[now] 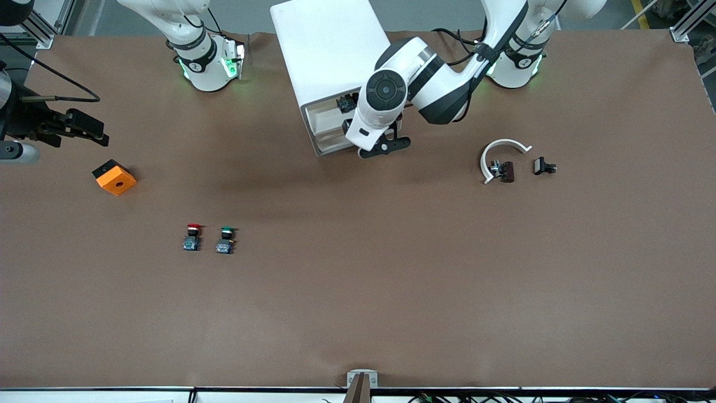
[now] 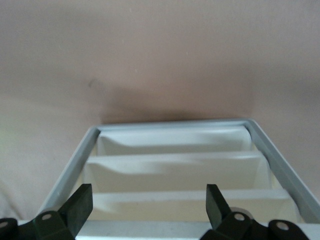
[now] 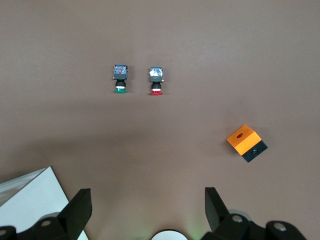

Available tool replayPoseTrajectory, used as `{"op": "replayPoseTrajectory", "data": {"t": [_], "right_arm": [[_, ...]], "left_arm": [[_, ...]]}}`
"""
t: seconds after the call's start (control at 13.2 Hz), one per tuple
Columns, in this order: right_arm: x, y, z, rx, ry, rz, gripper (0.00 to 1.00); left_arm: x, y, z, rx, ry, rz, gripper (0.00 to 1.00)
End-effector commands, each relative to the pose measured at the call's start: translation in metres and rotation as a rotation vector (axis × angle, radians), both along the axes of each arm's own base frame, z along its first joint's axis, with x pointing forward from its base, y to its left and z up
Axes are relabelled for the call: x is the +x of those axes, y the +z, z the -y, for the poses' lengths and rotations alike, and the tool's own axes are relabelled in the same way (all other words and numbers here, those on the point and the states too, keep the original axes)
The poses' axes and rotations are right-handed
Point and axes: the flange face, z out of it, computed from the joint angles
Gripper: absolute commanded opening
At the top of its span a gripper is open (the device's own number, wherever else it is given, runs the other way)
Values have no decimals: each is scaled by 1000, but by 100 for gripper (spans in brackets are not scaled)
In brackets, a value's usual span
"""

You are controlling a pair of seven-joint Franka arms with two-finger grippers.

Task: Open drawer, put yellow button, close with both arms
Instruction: 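Push the drawer closed into the cabinet with the left gripper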

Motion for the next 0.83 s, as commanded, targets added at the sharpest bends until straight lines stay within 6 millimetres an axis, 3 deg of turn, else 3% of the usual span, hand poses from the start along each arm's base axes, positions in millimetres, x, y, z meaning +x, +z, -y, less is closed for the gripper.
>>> {"op": "replayPoseTrajectory", "data": {"t": [0.0,0.23,0.53,0.61,0.76], "right_arm": [[-13,9,-4,-26,-26,18,100],[-17,8,-5,-28,-24,24,100],[-23,8,-5,-32,-28,48,100],[-21,10,0,-29,-27,54,100],[-15,21,8,-24,-40,80,100]], "left_arm": [[-26,9,21,-11,34,-55,100],[-45,10,30,32,68,-88,100],[-47,8,30,44,70,-96,100],[-43,7,28,44,76,-96,100],[-14,16,15,28,113,-71,100]]}}
